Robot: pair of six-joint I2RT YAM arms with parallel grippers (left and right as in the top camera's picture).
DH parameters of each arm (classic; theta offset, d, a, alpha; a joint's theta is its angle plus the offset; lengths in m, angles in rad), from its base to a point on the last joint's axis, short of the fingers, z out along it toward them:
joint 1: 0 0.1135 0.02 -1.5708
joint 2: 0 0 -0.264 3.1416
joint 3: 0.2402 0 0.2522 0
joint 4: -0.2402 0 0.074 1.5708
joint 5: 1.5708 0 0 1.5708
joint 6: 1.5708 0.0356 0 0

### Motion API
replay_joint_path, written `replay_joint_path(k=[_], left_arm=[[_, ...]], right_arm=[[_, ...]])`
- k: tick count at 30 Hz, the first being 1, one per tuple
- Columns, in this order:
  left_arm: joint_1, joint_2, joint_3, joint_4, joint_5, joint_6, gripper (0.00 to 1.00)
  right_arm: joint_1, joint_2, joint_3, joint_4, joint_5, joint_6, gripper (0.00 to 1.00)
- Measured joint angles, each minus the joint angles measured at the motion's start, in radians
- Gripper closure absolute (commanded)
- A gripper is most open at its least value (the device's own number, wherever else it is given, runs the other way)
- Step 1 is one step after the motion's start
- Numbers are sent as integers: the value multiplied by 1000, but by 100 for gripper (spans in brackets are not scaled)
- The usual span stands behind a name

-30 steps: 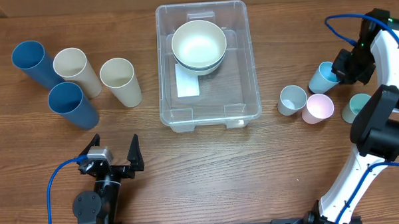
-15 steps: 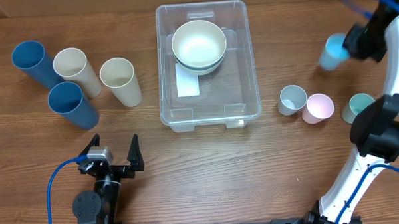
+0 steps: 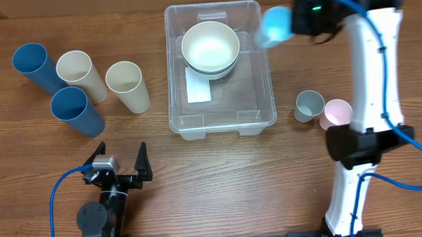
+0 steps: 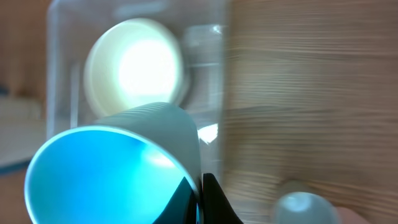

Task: Pack container
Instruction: 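Carry the light blue cup into the bin beside the bowls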

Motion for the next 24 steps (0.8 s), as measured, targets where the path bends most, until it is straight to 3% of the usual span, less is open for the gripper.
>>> replay_joint_path(k=[6, 12, 24], left_arm=[[0, 0, 0, 0, 0, 0, 0], [0, 0, 0, 0, 0, 0, 0], [0, 0, 0, 0, 0, 0, 0]], right_arm=[[200, -1, -62, 1, 76, -8, 96], [245, -6, -323, 12, 106, -11, 96], [254, -9, -660, 376, 97, -14, 96]])
